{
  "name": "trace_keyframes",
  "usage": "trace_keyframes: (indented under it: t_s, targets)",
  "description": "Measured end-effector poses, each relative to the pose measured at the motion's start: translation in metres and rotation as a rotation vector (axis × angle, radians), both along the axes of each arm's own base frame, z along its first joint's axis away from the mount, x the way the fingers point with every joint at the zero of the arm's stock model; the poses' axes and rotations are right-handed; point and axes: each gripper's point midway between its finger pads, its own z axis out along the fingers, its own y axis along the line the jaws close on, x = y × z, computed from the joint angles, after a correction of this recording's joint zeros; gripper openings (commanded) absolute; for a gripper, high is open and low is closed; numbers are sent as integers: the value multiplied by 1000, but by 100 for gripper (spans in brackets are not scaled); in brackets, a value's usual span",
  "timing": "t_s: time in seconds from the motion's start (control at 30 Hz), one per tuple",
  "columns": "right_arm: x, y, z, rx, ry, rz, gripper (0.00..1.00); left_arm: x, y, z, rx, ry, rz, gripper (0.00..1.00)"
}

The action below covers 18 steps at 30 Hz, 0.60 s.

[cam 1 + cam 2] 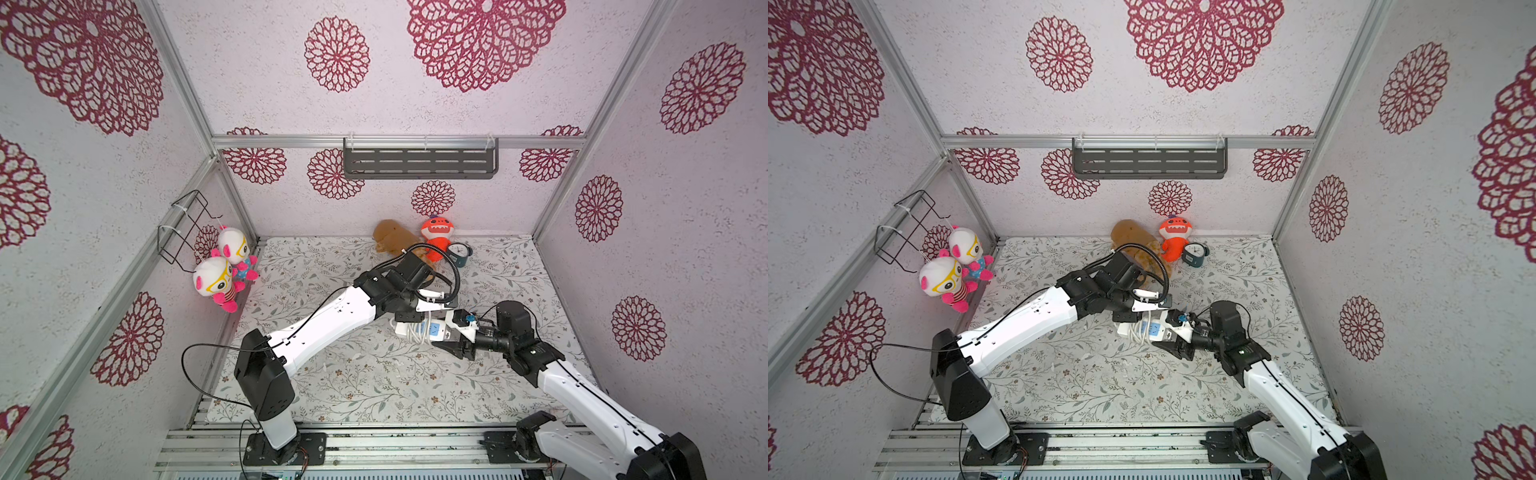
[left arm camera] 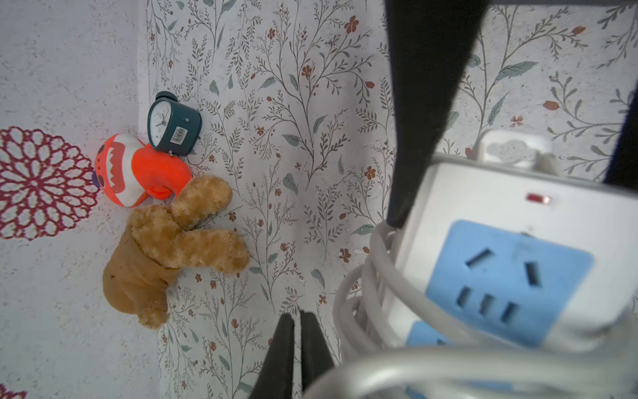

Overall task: Wrap the cord around the power strip
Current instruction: Wrap the power cord around the power strip.

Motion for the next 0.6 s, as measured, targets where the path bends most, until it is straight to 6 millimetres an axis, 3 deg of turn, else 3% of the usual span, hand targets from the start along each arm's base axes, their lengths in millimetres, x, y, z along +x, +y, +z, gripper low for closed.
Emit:
trace_keyframes:
  t_s: [0.3,0.43,0.6]
  targets:
    - [-2,9,12,27,-38,65,13,7,-20,2,-7,44,-59,22]
    - [-14,16,15,44,-32,124,13,7,-18,1,-15,76,-65,36]
    - [-22,23,31,103,-14,172,14,12,-11,11,-11,131,-44,37]
